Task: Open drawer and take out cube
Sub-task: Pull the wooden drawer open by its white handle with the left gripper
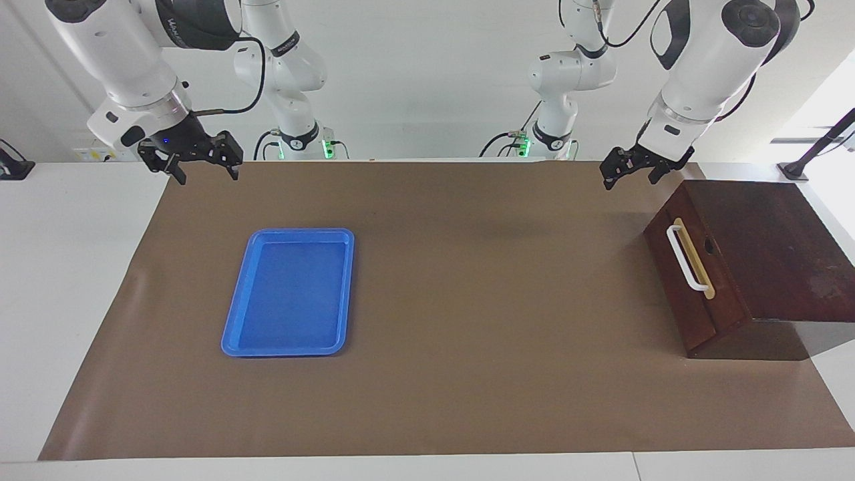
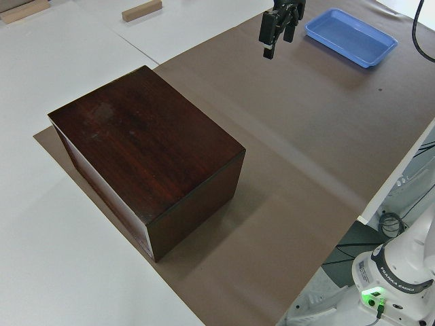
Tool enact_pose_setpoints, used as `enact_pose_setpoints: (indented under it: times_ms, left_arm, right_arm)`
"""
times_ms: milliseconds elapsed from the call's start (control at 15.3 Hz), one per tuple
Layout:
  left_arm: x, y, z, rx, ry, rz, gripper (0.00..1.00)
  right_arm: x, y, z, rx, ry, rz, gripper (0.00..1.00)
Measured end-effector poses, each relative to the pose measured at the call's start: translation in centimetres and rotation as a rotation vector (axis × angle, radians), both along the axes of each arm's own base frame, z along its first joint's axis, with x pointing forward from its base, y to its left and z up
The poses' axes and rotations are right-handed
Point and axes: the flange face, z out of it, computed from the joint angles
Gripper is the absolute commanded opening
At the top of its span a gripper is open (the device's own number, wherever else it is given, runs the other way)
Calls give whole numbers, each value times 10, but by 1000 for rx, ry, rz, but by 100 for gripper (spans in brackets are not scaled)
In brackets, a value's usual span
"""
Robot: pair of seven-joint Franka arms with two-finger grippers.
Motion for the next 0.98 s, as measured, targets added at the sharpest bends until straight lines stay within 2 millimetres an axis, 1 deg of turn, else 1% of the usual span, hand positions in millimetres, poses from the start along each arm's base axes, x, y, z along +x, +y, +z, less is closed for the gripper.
enact_pose_setpoints:
  times_ms: [262, 459, 655, 786, 852, 983]
  left_arm:
    - [0, 0, 0, 0, -3, 0, 100]
    - [6, 1, 4, -8, -48, 3, 100]
    - [14, 13, 4, 9, -102, 10, 100]
    - [22, 18, -4, 49, -135, -15, 100]
    - [27, 19, -13, 63, -140, -34, 100]
    - [37, 20, -38, 118, -150, -118, 100]
  right_arm:
    - [0, 0, 0, 0, 0, 0, 100]
    - [0, 0, 0, 0, 0, 0, 100]
    - [0, 0, 0, 0, 0, 0, 100]
    - [0, 0, 0, 0, 0, 0, 100]
    - [0, 0, 0, 0, 0, 0, 100]
    - [0, 0, 0, 0, 0, 0, 100]
